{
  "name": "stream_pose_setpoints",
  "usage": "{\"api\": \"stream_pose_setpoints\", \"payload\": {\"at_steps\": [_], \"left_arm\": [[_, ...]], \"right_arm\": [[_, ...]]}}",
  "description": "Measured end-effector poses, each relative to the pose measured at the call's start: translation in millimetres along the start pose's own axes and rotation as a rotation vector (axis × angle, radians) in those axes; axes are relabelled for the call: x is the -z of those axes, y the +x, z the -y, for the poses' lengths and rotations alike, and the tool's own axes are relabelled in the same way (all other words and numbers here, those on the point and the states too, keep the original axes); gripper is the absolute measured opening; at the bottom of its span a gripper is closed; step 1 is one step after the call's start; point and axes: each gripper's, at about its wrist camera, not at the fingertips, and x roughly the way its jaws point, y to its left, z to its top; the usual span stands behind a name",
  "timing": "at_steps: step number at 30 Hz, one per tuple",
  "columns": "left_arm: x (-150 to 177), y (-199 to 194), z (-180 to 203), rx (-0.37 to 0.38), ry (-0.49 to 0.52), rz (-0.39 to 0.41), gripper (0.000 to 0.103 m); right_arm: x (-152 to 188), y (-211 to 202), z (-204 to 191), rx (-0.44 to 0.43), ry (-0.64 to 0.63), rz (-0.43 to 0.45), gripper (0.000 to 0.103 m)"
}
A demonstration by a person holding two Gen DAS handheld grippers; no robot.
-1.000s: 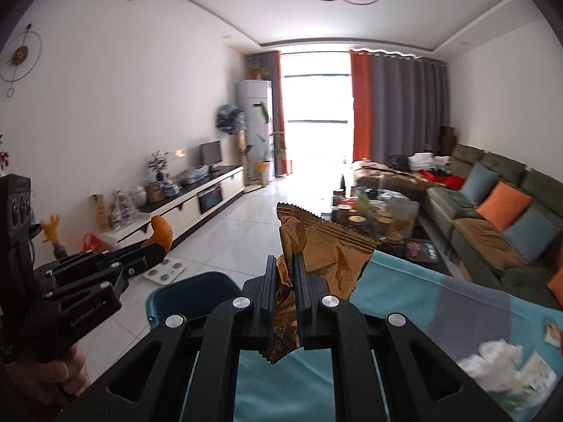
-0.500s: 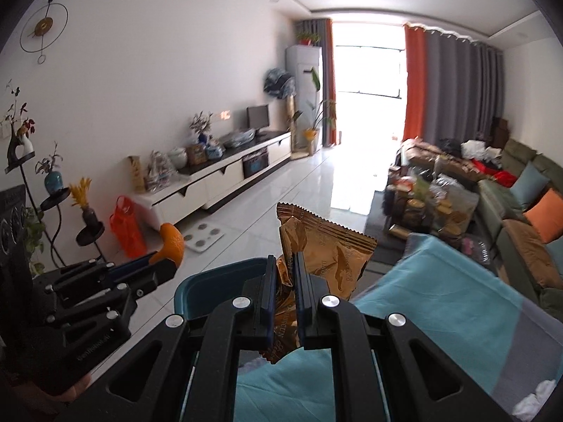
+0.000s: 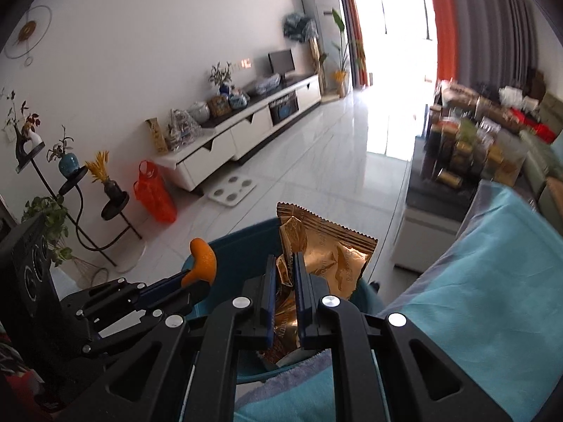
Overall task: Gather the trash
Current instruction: 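Carry the peel and wrapper over the teal bin and open both tools, then move both open tools back over the table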
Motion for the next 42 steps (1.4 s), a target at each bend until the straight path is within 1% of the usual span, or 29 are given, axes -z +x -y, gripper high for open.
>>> {"api": "stream_pose_setpoints", "payload": {"at_steps": [3, 9, 11, 17, 19, 20, 21, 24, 25, 29, 30, 32, 33, 34, 35, 37, 38, 39, 40, 42], "left_arm": [[3, 16, -7, -0.004, 0.01, -0.012, 0.016], [6, 39, 3, -0.008, 0.027, -0.053, 0.016], [7, 46, 9, -0.013, 0.038, -0.059, 0.016], [11, 60, 7, -0.021, 0.04, -0.076, 0.018], [11, 65, 7, -0.025, 0.042, -0.076, 0.03], [11, 65, 6, -0.031, 0.041, -0.072, 0.033], [12, 66, 5, -0.033, 0.041, -0.069, 0.039], [10, 64, 3, -0.051, 0.036, -0.053, 0.044], [9, 62, 2, -0.054, 0.032, -0.048, 0.048], [7, 50, -8, -0.079, 0.014, -0.017, 0.054], [6, 46, -10, -0.086, 0.013, -0.01, 0.055], [5, 38, -12, -0.093, 0.007, -0.001, 0.056], [5, 32, -12, -0.096, 0.004, 0.005, 0.058], [4, 27, -12, -0.097, 0.001, 0.014, 0.061], [2, 20, -12, -0.097, -0.002, 0.026, 0.063], [-3, 6, -9, -0.094, 0.002, 0.06, 0.069], [-5, -1, -7, -0.092, 0.007, 0.075, 0.07], [-7, -8, -5, -0.088, 0.011, 0.086, 0.073], [-8, -13, -4, -0.082, 0.013, 0.095, 0.075], [-14, -27, 5, -0.067, 0.025, 0.128, 0.079]], "right_arm": [[0, 12, 2, -0.028, 0.019, -0.033, 0.008], [-2, 31, 3, -0.065, 0.05, -0.085, 0.009], [-3, 36, 5, -0.072, 0.058, -0.098, 0.011], [-4, 47, 14, -0.117, 0.117, -0.127, 0.016], [-5, 48, 18, -0.128, 0.139, -0.126, 0.018], [-6, 48, 21, -0.131, 0.152, -0.124, 0.02], [-6, 47, 22, -0.134, 0.159, -0.12, 0.022], [-6, 42, 24, -0.143, 0.173, -0.102, 0.026], [-6, 42, 25, -0.147, 0.181, -0.099, 0.03], [-8, 36, 27, -0.148, 0.188, -0.08, 0.037], [-9, 32, 25, -0.128, 0.176, -0.068, 0.041], [-11, 24, 23, -0.093, 0.144, -0.047, 0.044], [-12, 19, 21, -0.084, 0.131, -0.033, 0.048], [-13, 12, 20, -0.065, 0.116, -0.015, 0.057], [-14, 0, 17, -0.022, 0.09, 0.012, 0.062], [-15, -14, 16, 0.008, 0.066, 0.048, 0.066], [-14, -24, 16, 0.029, 0.057, 0.068, 0.069], [-13, -31, 17, 0.047, 0.052, 0.083, 0.077], [-12, -38, 19, 0.064, 0.048, 0.098, 0.08], [-9, -51, 22, 0.099, 0.034, 0.12, 0.083]]}}
